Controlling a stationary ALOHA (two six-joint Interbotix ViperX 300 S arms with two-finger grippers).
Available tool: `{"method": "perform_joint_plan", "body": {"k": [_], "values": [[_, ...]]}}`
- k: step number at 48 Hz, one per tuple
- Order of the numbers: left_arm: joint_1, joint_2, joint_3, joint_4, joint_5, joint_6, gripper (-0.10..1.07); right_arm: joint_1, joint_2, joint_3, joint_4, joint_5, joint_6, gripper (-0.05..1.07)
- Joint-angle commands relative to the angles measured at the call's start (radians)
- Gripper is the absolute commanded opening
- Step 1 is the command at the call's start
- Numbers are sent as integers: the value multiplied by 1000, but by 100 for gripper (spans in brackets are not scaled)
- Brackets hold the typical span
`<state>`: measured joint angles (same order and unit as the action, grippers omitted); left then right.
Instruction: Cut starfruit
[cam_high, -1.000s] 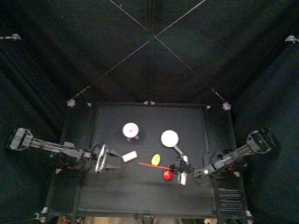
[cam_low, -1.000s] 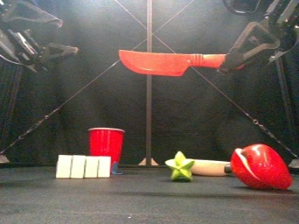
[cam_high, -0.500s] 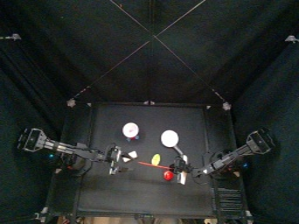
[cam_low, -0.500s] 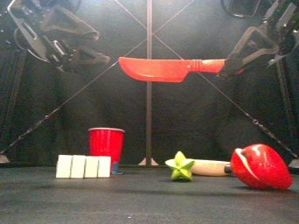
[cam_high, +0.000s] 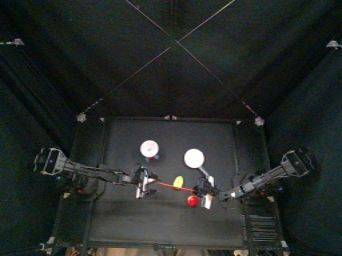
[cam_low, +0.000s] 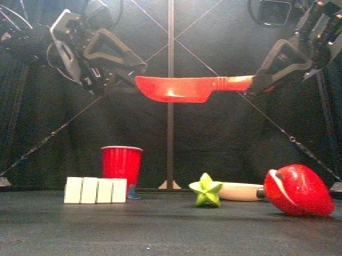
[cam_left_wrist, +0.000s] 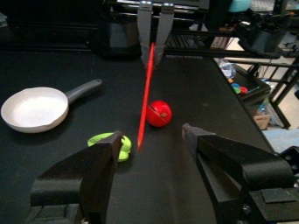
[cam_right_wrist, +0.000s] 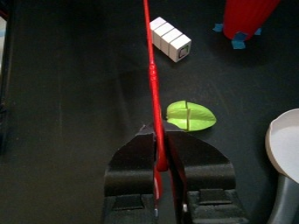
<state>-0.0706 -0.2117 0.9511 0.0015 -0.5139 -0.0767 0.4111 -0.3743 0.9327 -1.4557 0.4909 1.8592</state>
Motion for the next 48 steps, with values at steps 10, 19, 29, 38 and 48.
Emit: {"method": "perform_joint_plan", "body": {"k": [10,19,29,38,48], "values": [[23,48,-51,-20,-5,3,92,-5,-9,-14,-3,-6,0,36],[21,61,-60,-18,2,3,90,-5,-6,-11,-3,-6,0,36],[21,58,-60,-17,3,3,75,-9,-8,-8,-3,-6,0,36],[21,55,-54,-15,6,3,58,-14,-5,-6,-2,-6,0,36],[18,57,-49,-15,9,5,41,-20,0,-8,-2,-6,0,36]]}}
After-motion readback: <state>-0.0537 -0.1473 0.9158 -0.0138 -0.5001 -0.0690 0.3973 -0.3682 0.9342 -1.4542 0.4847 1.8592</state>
